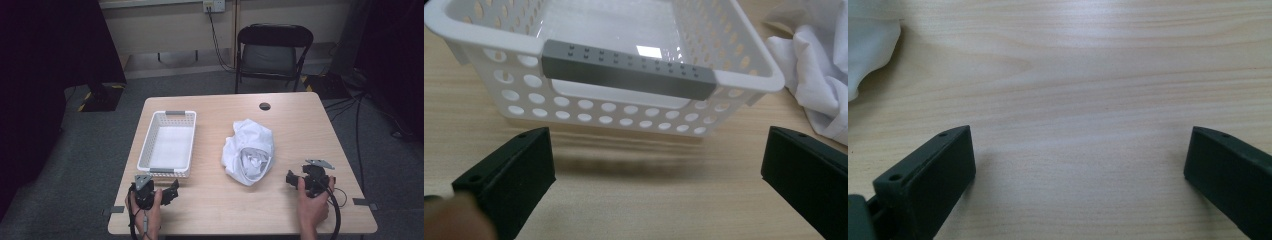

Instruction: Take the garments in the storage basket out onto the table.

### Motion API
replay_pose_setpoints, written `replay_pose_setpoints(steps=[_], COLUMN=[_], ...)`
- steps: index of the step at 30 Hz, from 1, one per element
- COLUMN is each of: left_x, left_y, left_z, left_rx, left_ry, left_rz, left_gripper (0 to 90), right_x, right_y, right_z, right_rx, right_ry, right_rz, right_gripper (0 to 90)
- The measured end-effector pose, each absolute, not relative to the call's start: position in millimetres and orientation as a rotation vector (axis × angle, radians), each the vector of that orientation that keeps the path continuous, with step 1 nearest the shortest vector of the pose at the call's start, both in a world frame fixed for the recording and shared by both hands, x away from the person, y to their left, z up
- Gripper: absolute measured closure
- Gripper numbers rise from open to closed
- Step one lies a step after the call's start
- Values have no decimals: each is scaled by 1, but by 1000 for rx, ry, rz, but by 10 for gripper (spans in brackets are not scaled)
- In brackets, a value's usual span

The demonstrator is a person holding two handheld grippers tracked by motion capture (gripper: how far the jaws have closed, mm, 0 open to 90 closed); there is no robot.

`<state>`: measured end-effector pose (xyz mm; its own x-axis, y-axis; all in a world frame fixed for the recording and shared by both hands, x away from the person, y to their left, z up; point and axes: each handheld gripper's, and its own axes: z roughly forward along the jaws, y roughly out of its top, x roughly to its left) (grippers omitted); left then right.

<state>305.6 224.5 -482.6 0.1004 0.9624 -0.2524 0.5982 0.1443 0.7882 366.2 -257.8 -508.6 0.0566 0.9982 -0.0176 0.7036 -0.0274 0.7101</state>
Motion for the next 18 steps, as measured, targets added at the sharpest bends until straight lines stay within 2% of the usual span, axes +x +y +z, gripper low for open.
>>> replay_pose_setpoints(steps=[18], left_x=[319], left_y=[218], left_z=[-504], left_rx=[1588], left_ry=[1685], left_rz=[559], left_gripper=[12], right_x=[366], right_y=[-258], right_z=[-509], right_rx=[1788], right_ry=[1702], right_rz=[691], right_gripper=[0])
